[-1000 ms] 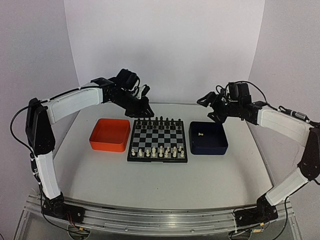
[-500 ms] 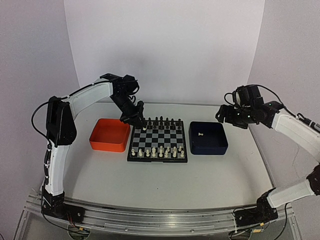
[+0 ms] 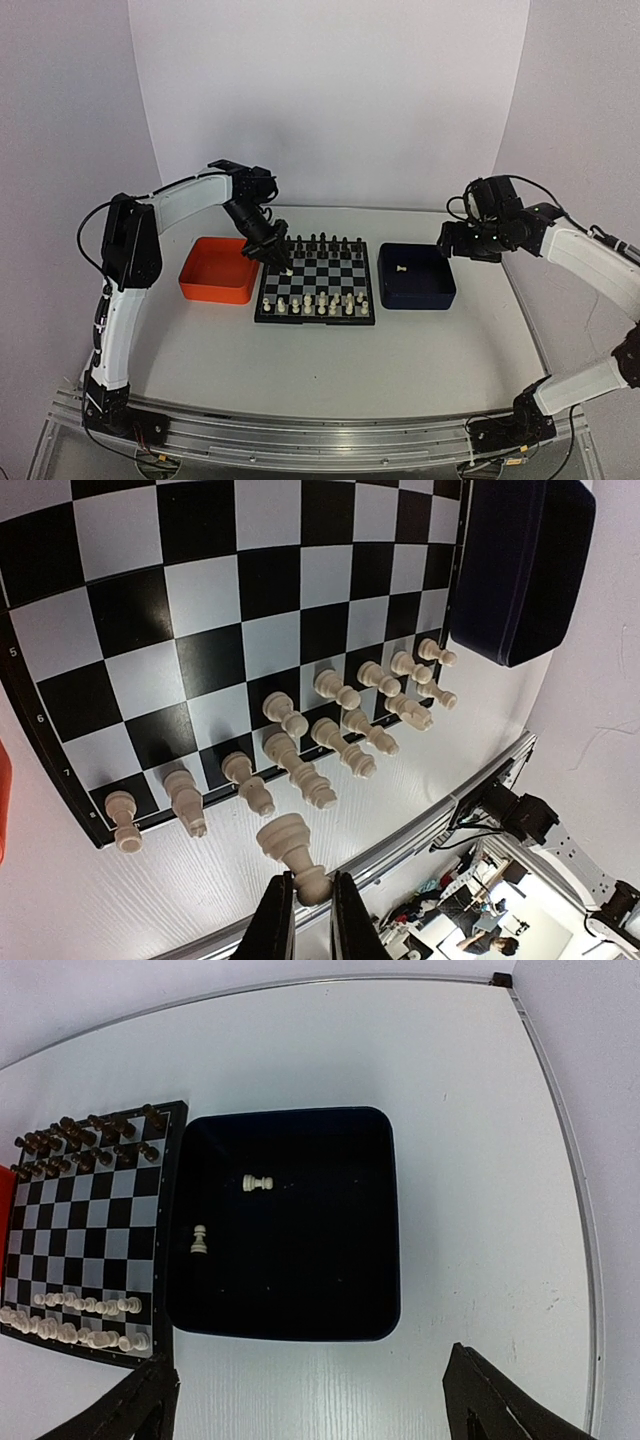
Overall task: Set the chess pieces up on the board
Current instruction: Place the chess piece on the chessboard.
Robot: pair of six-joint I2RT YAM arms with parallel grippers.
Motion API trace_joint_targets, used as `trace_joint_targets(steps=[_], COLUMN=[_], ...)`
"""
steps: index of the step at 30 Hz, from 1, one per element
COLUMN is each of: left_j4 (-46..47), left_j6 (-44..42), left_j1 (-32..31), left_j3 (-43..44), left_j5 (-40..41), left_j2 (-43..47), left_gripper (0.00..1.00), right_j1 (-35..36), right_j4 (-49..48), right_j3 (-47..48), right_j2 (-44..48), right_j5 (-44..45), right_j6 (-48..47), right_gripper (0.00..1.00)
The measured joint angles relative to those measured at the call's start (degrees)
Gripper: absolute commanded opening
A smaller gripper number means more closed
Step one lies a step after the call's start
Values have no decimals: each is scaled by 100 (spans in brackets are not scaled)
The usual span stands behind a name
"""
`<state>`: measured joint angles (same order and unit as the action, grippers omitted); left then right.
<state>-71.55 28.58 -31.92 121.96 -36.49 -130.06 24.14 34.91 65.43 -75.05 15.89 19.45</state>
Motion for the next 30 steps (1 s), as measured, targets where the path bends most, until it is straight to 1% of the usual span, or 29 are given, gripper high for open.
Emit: trace_joint_targets(steps=[15,30], left_j4=[21,113], left_j6=[6,47], left_j1=[0,0], left_j3=[-60,-58], left_j5=[-286,-431], left_j2=[-583,-842], left_gripper=[3,4], right_j1=[0,0], right_j4=[148,231], right_j3=[-87,-87], right_j2=[2,1], right_j5=[303,490], right_j6=[-212,-380], right_gripper=[90,91])
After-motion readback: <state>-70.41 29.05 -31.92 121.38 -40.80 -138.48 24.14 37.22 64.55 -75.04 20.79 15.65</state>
